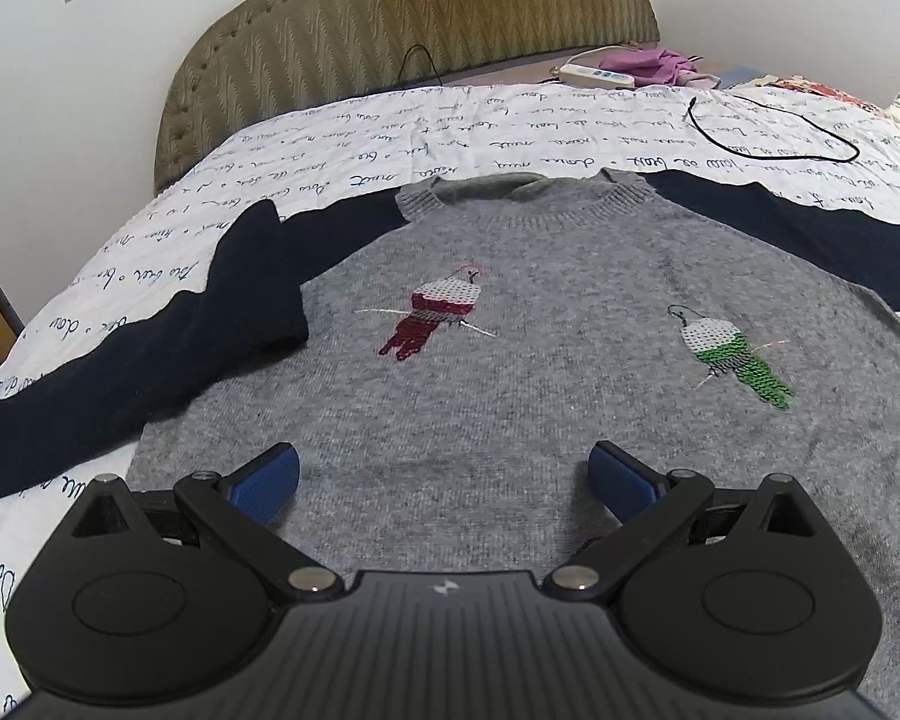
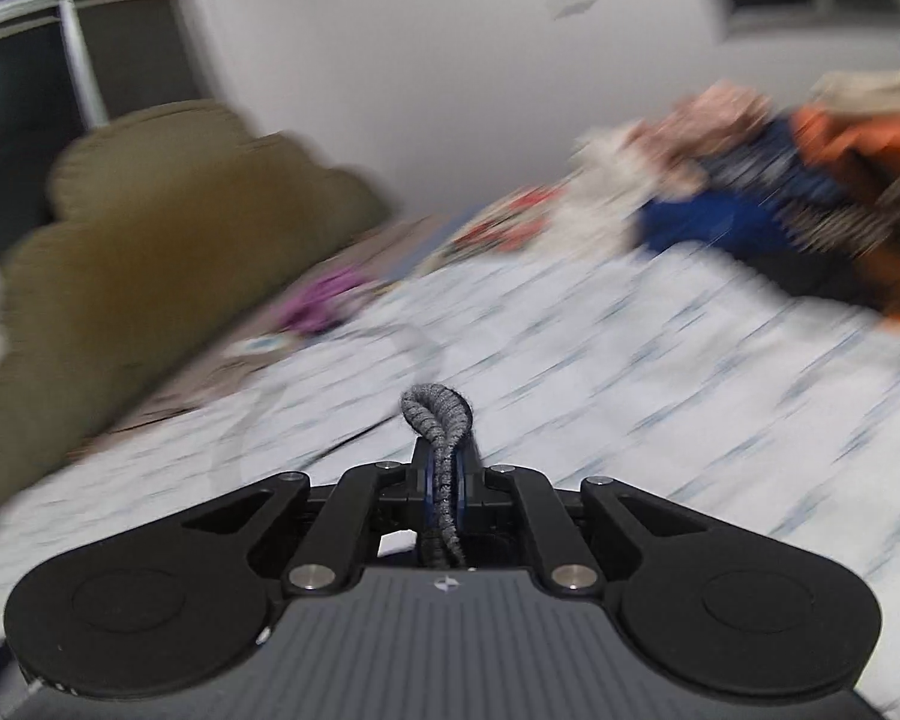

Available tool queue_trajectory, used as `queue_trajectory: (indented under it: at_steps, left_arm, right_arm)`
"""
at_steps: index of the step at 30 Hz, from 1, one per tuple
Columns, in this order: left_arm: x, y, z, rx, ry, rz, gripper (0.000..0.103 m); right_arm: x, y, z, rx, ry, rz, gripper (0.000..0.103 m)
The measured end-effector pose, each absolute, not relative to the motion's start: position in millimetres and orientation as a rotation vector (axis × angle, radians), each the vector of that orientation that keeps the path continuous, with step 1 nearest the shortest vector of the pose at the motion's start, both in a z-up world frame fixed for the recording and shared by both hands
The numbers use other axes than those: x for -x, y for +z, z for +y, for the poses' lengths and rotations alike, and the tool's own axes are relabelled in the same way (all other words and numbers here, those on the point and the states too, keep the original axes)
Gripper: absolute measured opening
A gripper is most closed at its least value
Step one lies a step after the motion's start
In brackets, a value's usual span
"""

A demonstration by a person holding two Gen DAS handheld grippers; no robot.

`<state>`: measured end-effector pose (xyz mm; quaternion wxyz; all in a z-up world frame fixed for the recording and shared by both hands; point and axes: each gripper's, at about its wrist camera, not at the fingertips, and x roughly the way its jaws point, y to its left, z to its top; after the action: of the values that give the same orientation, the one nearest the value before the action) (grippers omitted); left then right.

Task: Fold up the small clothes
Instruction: 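Lift the sleeve and lay it across the sweater body, open right gripper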

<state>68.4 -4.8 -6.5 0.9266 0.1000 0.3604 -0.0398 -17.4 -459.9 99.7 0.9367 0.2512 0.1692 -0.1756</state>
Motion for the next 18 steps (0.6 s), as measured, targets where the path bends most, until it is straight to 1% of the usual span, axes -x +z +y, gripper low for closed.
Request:
queue_trajectory:
  at_steps: [7,18]
  left_arm:
    - [-70.7,-5.7,3.6,-0.204,-0.064,0.737,0.103]
    - [-74.2,-5.1,15.8,-0.209,-0.041,0.741,0.103]
  right_arm:
    - [-21.7,86.8,-404.6,-0.602,-0.117,0.444,0.01]
    - [-65.3,87.1,-317.6,-0.596,0.094,0.506,0.01]
